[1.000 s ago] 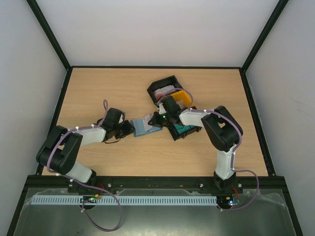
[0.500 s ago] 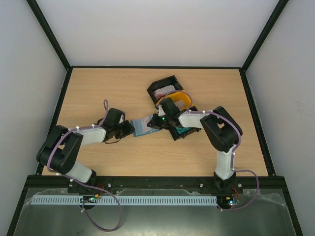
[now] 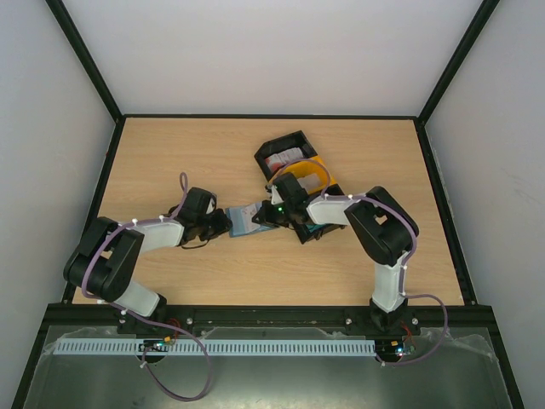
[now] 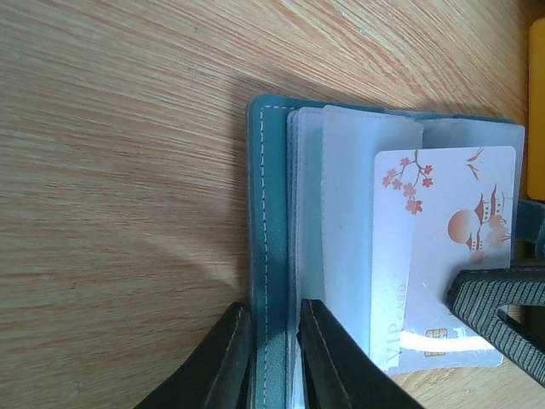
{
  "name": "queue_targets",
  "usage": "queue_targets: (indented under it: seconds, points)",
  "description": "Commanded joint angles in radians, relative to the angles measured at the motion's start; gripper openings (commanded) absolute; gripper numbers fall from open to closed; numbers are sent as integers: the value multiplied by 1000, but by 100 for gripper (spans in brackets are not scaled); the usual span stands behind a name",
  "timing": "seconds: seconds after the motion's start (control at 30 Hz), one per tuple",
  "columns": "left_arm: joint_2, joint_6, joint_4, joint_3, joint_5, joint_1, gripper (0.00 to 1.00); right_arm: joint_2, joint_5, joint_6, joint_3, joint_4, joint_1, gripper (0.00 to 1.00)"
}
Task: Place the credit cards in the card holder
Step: Insert the credit card into the card holder.
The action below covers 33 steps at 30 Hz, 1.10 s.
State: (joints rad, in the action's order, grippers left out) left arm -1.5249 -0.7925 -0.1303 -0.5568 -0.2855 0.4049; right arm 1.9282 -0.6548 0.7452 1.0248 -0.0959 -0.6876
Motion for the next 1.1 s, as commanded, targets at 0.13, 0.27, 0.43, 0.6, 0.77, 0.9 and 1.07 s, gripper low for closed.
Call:
queue_targets:
  seconds: [0.13,0.27,0.43,0.6,0.77,0.9,1.07]
  points:
    - [-20,19,43,8,17,11,17,31,95,59,-25,-9,-47,4]
    - [-20,17,32,12,3,15,17,15,124,132,-67,-96,-55,5]
    - [-2,-4,5,44,-4,18,15,2,178,202,-101,-191,-66,5]
    - [6,-5,13,48,-6,18,15,7,189,221,-113,-230,-71,5]
    - [15,-2,25,45,10,18,16,12,197,219,-128,-241,-75,10]
    - [29,0,38,46,27,19,20,-5,231,192,-122,-209,-80,20]
    - [41,5,58,41,52,25,24,-12,289,156,-91,-143,-95,24]
